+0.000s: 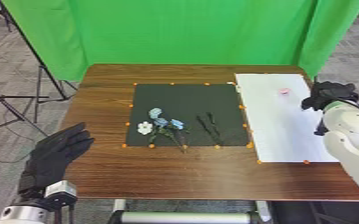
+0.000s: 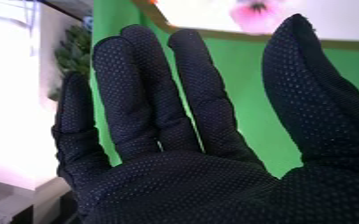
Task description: Arrange flowers
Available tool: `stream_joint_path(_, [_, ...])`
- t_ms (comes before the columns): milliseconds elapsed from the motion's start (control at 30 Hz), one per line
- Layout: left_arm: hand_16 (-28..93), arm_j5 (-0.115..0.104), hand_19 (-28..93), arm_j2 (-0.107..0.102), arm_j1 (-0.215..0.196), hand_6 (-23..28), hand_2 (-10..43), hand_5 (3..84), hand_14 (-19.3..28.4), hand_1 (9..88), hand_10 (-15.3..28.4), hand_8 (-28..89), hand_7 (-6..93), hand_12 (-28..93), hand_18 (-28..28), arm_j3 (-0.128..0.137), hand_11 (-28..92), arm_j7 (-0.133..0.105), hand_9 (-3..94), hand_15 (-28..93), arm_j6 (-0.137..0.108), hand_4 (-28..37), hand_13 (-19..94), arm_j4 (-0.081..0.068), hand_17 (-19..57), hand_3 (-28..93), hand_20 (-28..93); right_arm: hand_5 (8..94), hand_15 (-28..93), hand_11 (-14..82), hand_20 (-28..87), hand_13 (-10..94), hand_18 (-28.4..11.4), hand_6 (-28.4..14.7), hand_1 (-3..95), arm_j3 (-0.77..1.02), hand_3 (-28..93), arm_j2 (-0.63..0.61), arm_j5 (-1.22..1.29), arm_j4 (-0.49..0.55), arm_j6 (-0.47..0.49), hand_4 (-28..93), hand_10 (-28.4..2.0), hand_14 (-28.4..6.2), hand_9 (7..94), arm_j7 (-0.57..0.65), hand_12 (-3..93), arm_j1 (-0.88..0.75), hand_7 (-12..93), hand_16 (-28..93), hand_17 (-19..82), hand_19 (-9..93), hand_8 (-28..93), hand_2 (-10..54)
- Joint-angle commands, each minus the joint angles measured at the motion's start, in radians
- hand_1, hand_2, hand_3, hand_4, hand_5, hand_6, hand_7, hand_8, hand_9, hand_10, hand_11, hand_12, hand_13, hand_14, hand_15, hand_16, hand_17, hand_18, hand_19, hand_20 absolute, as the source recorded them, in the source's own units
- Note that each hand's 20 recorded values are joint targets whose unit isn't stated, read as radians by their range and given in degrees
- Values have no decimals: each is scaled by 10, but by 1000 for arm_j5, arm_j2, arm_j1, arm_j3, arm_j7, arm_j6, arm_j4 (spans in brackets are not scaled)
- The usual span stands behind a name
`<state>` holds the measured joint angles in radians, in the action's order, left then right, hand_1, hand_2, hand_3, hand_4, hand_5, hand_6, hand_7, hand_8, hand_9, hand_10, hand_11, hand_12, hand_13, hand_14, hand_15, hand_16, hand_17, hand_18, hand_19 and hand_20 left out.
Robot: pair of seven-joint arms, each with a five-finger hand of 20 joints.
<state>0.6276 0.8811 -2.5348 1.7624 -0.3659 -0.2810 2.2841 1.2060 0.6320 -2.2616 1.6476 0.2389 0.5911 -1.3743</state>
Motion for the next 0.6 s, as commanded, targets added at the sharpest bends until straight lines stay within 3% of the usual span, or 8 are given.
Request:
stream_joint_path(33, [-123, -13, 576, -10, 4, 138, 53, 458, 284, 273, 225, -81, 125, 86, 213, -11, 348, -14, 379, 573, -8, -123, 271, -6, -97, 829, 116, 531, 752, 284, 424, 402, -259, -43, 265, -19, 873, 20, -26, -31, -8, -283, -180, -184, 534, 26, 187, 11, 186, 155, 62, 683, -133, -49])
stream_joint_path(167, [-123, -14, 576, -16, 9, 138, 53, 457, 284, 274, 225, -81, 126, 87, 213, -15, 348, -18, 380, 572, -5, -122, 272, -9, -97, 828, 116, 523, 753, 283, 424, 402, -260, -42, 264, -39, 874, 36, -31, -50, -8, -283, -180, -183, 531, 30, 187, 34, 183, 152, 62, 683, -132, -49])
stream_joint_path(500, [-124, -12, 576, -12, 13, 138, 54, 457, 284, 274, 225, -81, 125, 86, 213, -14, 349, -4, 381, 572, 4, -122, 272, -11, -97, 826, 115, 528, 755, 291, 422, 409, -261, -34, 270, -69, 867, 73, -47, -74, 13, -282, -173, -182, 545, 44, 187, 34, 188, 150, 63, 683, -132, -50])
stream_joint_path(600, [-123, -15, 576, -16, 13, 138, 54, 457, 284, 274, 225, -81, 125, 86, 214, -16, 349, -11, 381, 574, 2, -122, 272, -12, -97, 826, 116, 539, 755, 306, 422, 423, -261, -29, 278, -70, 864, 80, -27, -82, 16, -282, -165, -175, 566, 61, 188, 32, 192, 150, 64, 682, -135, -51])
